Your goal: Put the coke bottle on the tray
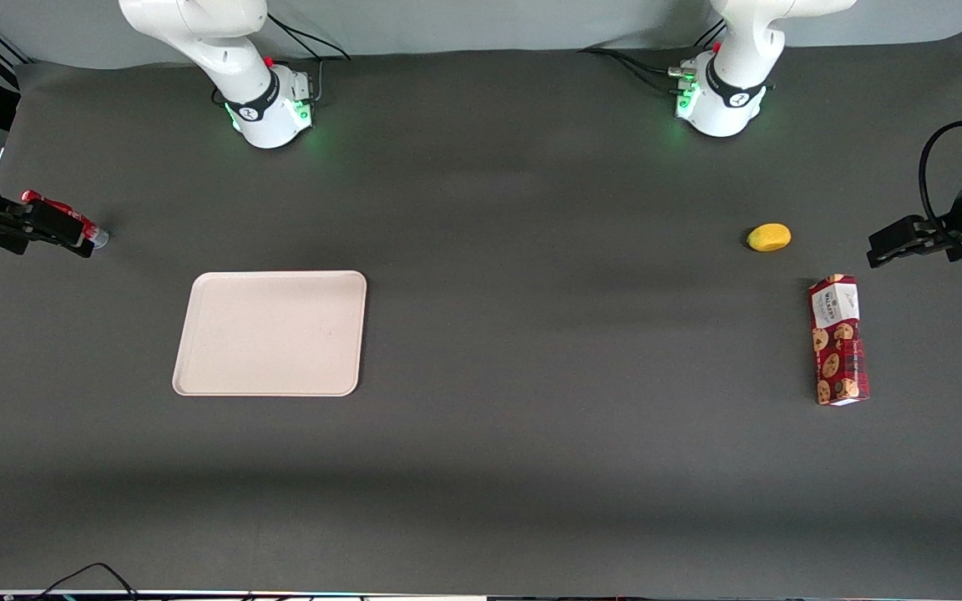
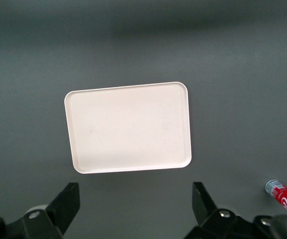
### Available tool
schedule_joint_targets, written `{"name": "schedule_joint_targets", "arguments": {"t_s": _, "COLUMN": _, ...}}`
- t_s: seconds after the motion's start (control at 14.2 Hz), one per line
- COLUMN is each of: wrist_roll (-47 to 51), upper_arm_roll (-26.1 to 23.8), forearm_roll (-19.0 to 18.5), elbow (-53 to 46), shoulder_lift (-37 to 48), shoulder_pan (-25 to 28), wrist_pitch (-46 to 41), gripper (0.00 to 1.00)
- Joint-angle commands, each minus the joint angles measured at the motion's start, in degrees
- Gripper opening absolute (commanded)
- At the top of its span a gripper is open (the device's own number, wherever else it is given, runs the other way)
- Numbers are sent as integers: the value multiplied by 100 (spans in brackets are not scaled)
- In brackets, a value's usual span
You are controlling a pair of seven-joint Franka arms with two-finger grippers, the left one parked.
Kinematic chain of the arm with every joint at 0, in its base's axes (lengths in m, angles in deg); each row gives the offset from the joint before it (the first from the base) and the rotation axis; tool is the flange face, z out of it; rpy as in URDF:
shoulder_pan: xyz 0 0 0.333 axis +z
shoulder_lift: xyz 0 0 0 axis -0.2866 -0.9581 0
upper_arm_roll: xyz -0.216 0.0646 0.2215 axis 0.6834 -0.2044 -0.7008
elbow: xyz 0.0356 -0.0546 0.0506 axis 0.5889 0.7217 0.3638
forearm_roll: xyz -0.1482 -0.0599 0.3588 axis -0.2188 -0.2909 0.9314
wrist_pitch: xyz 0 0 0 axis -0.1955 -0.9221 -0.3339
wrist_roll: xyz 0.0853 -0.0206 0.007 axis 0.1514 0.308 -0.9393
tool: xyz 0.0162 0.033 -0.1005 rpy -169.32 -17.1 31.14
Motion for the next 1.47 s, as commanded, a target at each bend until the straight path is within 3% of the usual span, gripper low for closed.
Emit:
{"name": "schedule_joint_targets", "arguments": {"t_s": 0.0, "wrist_roll": 102, "upper_arm_roll": 0, "forearm_roll": 95, "elbow": -130, "shoulder_lift": -57, "shoulder_pan": -38, "wrist_pitch": -92, "gripper": 100}}
{"name": "schedule_joint_targets", "arguments": {"t_s": 0.35, "wrist_roll": 85, "upper_arm_roll": 26, "forearm_roll": 16, "elbow": -60, "shoulder_lift": -4, "shoulder_pan": -99, "wrist_pitch": -284, "gripper": 100}}
{"name": "schedule_joint_targets", "arguments": {"t_s": 0.42, "wrist_roll": 15, "upper_arm_roll": 26, "forearm_roll": -228, "elbow": 54, "shoulder_lift": 57, "shoulder_pan": -169, "wrist_pitch": -346, "gripper": 100}}
{"name": "schedule_joint_targets", "arguments": {"t_s": 0.56, "wrist_roll": -195, "upper_arm_roll": 157, "forearm_roll": -371, "elbow": 588, "shoulder_lift": 468, "shoulder_pan": -345, "wrist_pitch": -286, "gripper": 100}}
{"name": "schedule_joint_targets", "arguments": {"t_s": 0.84, "wrist_roll": -1460, "upper_arm_roll": 1368, "forearm_roll": -634, "elbow": 1424, "shoulder_lift": 1076, "shoulder_pan": -354, "wrist_pitch": -84, "gripper": 100}}
{"name": "schedule_joint_targets", "arguments": {"t_s": 0.98, "wrist_roll": -1550, "upper_arm_roll": 1529, "forearm_roll": -1404, "elbow": 2107, "shoulder_lift": 1400, "shoulder_pan": -363, "wrist_pitch": 415, "gripper": 100}}
{"name": "schedule_joint_targets", "arguments": {"t_s": 1.05, "wrist_roll": -1576, "upper_arm_roll": 1755, "forearm_roll": -1530, "elbow": 2599, "shoulder_lift": 1663, "shoulder_pan": -363, "wrist_pitch": 801, "gripper": 100}}
{"name": "schedule_joint_targets", "arguments": {"t_s": 1.4, "wrist_roll": -2657, "upper_arm_roll": 3478, "forearm_roll": -1567, "elbow": 3394, "shoulder_lift": 2035, "shoulder_pan": -363, "wrist_pitch": 1664, "gripper": 100}}
